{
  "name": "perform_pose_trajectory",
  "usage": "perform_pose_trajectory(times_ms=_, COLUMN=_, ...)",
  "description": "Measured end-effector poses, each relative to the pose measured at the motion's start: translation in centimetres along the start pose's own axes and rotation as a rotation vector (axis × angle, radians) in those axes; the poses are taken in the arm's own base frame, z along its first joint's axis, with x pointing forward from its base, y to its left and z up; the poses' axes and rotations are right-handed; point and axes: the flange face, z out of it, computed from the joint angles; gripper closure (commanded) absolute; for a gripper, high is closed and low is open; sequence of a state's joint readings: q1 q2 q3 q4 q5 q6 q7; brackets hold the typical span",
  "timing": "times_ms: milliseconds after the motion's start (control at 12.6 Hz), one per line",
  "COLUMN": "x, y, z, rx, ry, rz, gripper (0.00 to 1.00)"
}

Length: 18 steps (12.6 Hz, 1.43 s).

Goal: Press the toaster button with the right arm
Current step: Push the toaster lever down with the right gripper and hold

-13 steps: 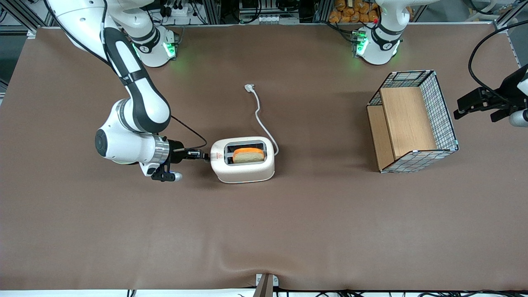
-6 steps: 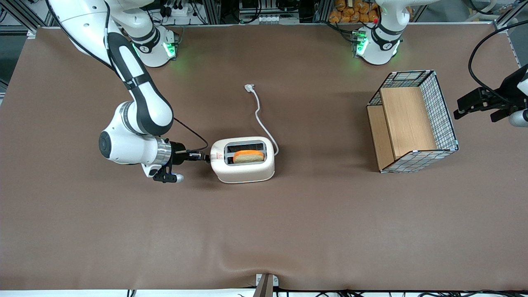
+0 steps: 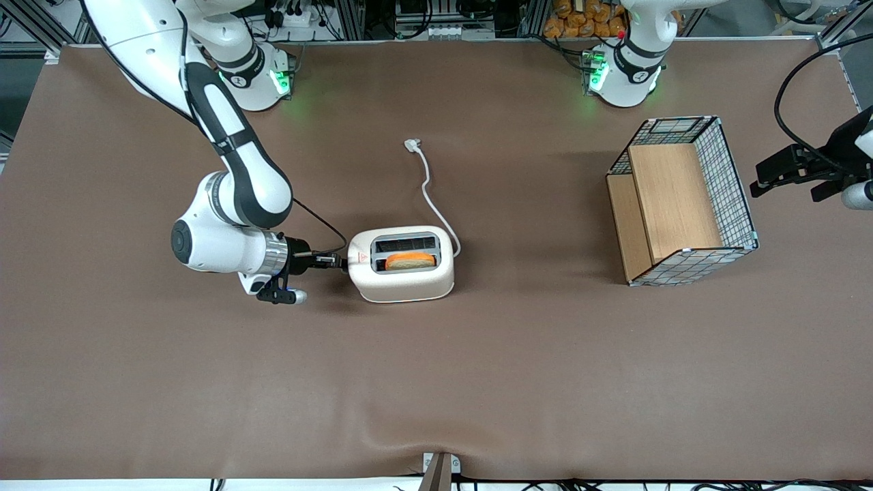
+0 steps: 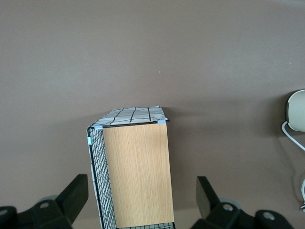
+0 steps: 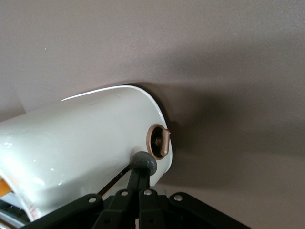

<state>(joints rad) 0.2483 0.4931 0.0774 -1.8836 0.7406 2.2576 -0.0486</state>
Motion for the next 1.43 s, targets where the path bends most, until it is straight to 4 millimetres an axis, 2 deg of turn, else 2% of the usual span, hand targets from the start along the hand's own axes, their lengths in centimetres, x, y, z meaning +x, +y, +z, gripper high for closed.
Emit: perform_pose_trajectory(times_ms=1430, x=-0.01, y=0.14, z=0.41, rx=-0.006, ry=0.01, rz=0.001, gripper=1.0)
